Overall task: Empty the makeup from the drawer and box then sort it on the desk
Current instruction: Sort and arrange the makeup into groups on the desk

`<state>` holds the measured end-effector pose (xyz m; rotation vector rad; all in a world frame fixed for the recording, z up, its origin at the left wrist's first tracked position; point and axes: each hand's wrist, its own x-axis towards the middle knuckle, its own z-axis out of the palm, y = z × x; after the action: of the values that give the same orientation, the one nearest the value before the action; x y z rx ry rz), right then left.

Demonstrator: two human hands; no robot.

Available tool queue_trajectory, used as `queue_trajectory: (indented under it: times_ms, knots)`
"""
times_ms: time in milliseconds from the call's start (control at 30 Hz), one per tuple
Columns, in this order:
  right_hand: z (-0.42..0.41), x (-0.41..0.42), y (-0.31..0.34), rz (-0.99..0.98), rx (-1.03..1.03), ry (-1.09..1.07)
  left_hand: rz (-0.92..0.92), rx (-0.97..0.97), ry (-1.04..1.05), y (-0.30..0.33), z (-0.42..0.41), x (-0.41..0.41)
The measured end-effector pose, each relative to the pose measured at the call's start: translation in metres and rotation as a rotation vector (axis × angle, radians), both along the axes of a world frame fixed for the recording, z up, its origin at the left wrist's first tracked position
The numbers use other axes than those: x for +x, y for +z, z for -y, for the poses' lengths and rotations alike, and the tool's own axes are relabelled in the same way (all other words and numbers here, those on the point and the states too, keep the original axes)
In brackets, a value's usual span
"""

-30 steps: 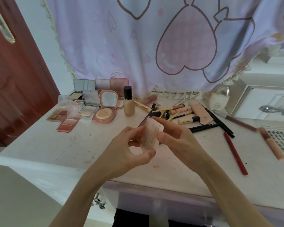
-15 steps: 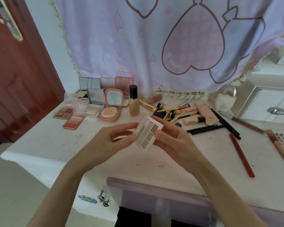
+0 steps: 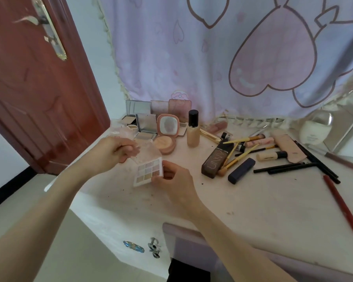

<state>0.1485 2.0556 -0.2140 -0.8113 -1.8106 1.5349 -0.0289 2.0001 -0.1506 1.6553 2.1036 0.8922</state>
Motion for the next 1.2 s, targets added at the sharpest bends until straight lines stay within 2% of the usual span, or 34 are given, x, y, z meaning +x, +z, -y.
queue_trajectory:
  times_ms: [200, 367, 467, 600, 767, 1033, 1200]
  knots:
    - [0.0, -0.03, -0.011, 0.412, 0.424, -0.008, -0.168, -0.012, 0.053, 0.0, -0.025, -0.027]
    - [0.0, -0.038, -0.014, 0.588, 0.6, -0.121, -0.269, -0.004, 0.032, -0.003, -0.038, -0.034]
    - [-0.002, -0.04, -0.016, 0.599, 0.639, -0.146, -0.329, 0.056, 0.03, -0.008, -0.042, -0.034]
    - [-0.003, -0.043, -0.019, 0.592, 0.681, -0.142, -0.328, 0.152, 0.086, -0.011, -0.045, -0.034]
    - [-0.002, -0.049, -0.022, 0.597, 0.698, -0.16, -0.312, 0.184, 0.099, -0.012, -0.048, -0.039]
    - [-0.004, -0.052, -0.023, 0.568, 0.706, -0.184, -0.514, 0.291, 0.082, -0.02, -0.051, -0.042]
    - [-0.003, -0.05, -0.021, 0.592, 0.687, -0.159, -0.614, 0.275, 0.008, -0.031, -0.047, -0.043]
